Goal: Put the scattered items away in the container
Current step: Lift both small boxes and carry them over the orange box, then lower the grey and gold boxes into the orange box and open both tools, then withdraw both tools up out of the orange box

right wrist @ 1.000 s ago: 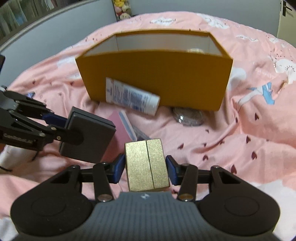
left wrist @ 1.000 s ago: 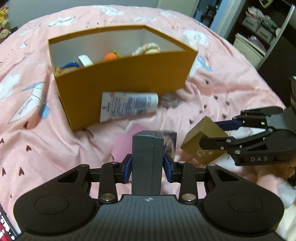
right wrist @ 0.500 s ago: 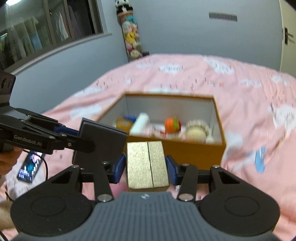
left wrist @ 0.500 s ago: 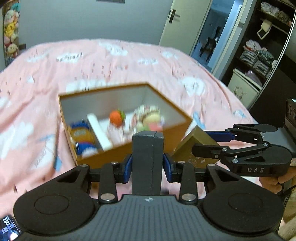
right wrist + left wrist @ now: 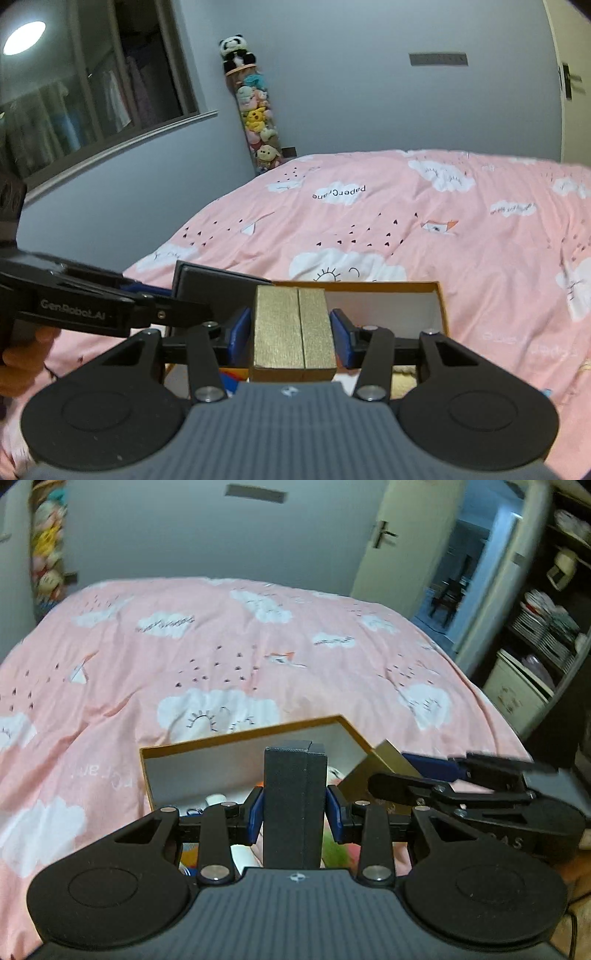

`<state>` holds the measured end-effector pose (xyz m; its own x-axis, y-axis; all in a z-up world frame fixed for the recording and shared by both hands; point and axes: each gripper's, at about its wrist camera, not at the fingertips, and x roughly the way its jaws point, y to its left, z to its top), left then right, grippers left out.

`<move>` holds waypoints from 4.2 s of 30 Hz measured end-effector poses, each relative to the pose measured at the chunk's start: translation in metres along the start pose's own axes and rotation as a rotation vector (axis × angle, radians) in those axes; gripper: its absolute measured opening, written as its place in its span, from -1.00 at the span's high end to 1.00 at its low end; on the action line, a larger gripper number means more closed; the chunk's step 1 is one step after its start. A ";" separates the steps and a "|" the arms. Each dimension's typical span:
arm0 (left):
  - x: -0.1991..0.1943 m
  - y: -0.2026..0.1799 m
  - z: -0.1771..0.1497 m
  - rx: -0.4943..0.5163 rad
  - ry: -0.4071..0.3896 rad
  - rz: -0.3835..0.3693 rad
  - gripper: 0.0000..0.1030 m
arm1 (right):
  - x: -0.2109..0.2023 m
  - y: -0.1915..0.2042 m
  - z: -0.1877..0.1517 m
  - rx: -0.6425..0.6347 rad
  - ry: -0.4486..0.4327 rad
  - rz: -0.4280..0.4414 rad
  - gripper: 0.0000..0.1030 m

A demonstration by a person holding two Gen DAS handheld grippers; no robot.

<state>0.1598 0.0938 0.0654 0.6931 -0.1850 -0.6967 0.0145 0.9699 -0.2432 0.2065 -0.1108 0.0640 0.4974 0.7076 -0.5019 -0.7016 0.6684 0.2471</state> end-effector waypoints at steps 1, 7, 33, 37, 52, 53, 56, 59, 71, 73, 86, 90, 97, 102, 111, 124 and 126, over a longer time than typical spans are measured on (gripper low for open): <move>0.008 0.006 0.005 -0.024 0.007 0.006 0.22 | 0.009 -0.005 0.004 0.028 0.006 0.009 0.03; 0.041 0.044 0.018 -0.128 0.053 0.052 0.22 | 0.062 -0.029 0.012 0.169 0.053 0.037 0.03; 0.083 0.089 0.026 -0.219 0.090 0.021 0.23 | 0.194 -0.068 -0.007 0.361 0.297 0.000 0.05; 0.095 0.083 0.026 -0.209 0.101 0.005 0.23 | 0.189 -0.070 -0.006 0.290 0.274 -0.085 0.05; 0.128 0.060 0.022 -0.215 0.213 -0.003 0.25 | 0.183 -0.071 -0.006 0.189 0.302 -0.136 0.05; 0.128 0.060 0.020 -0.211 0.210 -0.001 0.25 | 0.181 -0.074 -0.006 0.214 0.302 -0.130 0.05; 0.132 0.055 0.012 -0.179 0.177 0.013 0.25 | 0.181 -0.082 -0.008 0.270 0.307 -0.119 0.05; 0.140 0.050 0.001 -0.141 0.158 0.042 0.25 | 0.182 -0.083 -0.010 0.281 0.315 -0.125 0.05; 0.159 0.047 -0.014 -0.146 0.185 0.111 0.24 | 0.192 -0.079 -0.014 0.294 0.361 -0.109 0.06; 0.160 0.047 -0.013 -0.147 0.198 0.099 0.17 | 0.196 -0.079 -0.015 0.314 0.378 -0.092 0.06; 0.147 0.049 -0.014 -0.135 0.173 0.074 0.05 | 0.200 -0.078 -0.015 0.339 0.406 -0.062 0.06; 0.139 0.051 -0.014 -0.152 0.157 0.082 0.05 | 0.202 -0.077 -0.015 0.345 0.409 -0.061 0.02; 0.128 0.049 -0.017 -0.153 0.138 0.085 0.05 | 0.201 -0.072 -0.012 0.332 0.392 -0.056 0.02; 0.125 0.049 -0.020 -0.160 0.130 0.089 0.05 | 0.202 -0.068 -0.013 0.283 0.393 -0.092 0.37; 0.112 0.047 -0.022 -0.165 0.098 0.107 0.05 | 0.199 -0.068 -0.012 0.223 0.396 -0.114 0.52; 0.060 0.018 -0.025 -0.085 -0.051 0.119 0.01 | 0.124 -0.016 -0.004 -0.074 0.163 -0.175 0.00; 0.049 0.014 -0.028 -0.078 -0.083 0.113 0.00 | 0.107 -0.011 -0.006 -0.090 0.108 -0.156 0.00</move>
<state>0.1741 0.0934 0.0091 0.7441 -0.0588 -0.6655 -0.1210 0.9678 -0.2207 0.2645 -0.0438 0.0021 0.5498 0.5652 -0.6150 -0.6655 0.7414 0.0865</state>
